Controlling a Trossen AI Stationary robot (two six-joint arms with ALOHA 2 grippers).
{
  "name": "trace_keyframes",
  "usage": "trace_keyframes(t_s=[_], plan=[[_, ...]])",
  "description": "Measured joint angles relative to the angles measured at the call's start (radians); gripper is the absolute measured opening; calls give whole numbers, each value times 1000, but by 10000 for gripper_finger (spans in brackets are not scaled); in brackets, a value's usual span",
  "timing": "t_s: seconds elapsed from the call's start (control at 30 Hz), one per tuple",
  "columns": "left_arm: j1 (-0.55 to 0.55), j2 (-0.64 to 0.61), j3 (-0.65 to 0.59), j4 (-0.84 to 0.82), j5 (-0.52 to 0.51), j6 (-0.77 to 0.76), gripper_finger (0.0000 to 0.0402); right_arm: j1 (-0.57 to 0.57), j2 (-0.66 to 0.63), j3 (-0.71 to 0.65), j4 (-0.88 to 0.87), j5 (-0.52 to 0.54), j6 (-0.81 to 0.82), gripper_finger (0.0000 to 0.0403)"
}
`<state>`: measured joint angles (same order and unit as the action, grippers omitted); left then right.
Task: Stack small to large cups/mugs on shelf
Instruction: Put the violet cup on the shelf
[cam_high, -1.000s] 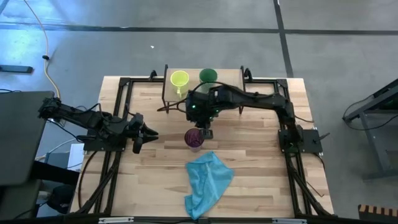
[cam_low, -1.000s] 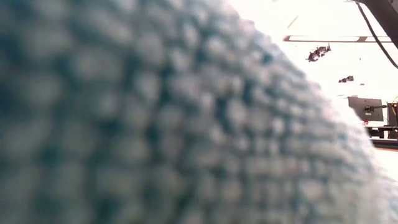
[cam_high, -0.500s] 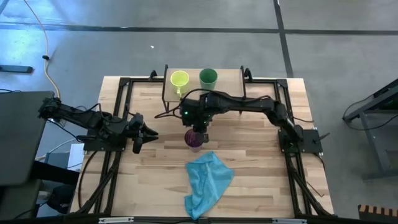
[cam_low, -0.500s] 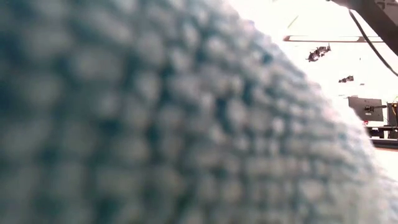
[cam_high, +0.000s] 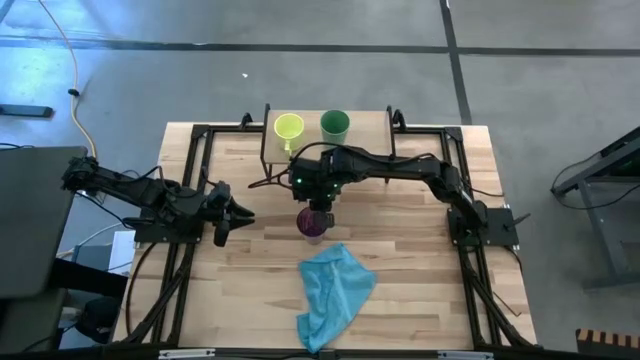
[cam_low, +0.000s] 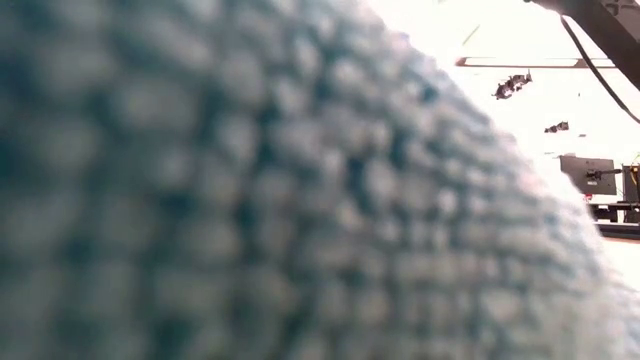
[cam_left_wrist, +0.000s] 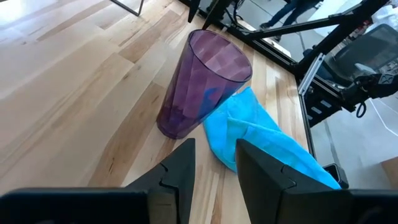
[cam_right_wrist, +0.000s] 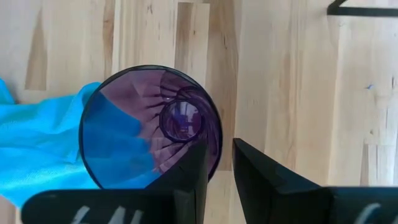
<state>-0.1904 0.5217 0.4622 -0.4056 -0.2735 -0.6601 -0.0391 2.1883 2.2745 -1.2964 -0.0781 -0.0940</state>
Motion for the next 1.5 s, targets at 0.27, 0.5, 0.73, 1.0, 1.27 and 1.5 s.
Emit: trace_keyframes(t_s=[0.27,0.5,0.73,1.0,1.27,1.5], plan=[[0,0,0,-10,-2,0,104,-2,0,0,0,7,8,66],[0,0,0,-10,-2,0,104,-7,0,0,-5,6,19,66],[0,0,0,-10,-2,0,104,-7,0,0,-6,5,19,66],[0,0,0,-10,-2,0,104,-7,0,0,-5,2,20,66],[0,0,0,-2,-12,97,104,-7,0,0,10,-6,9,66],[0,0,0,7,-34,129,104,-7,3,2,4,-11,8,66]])
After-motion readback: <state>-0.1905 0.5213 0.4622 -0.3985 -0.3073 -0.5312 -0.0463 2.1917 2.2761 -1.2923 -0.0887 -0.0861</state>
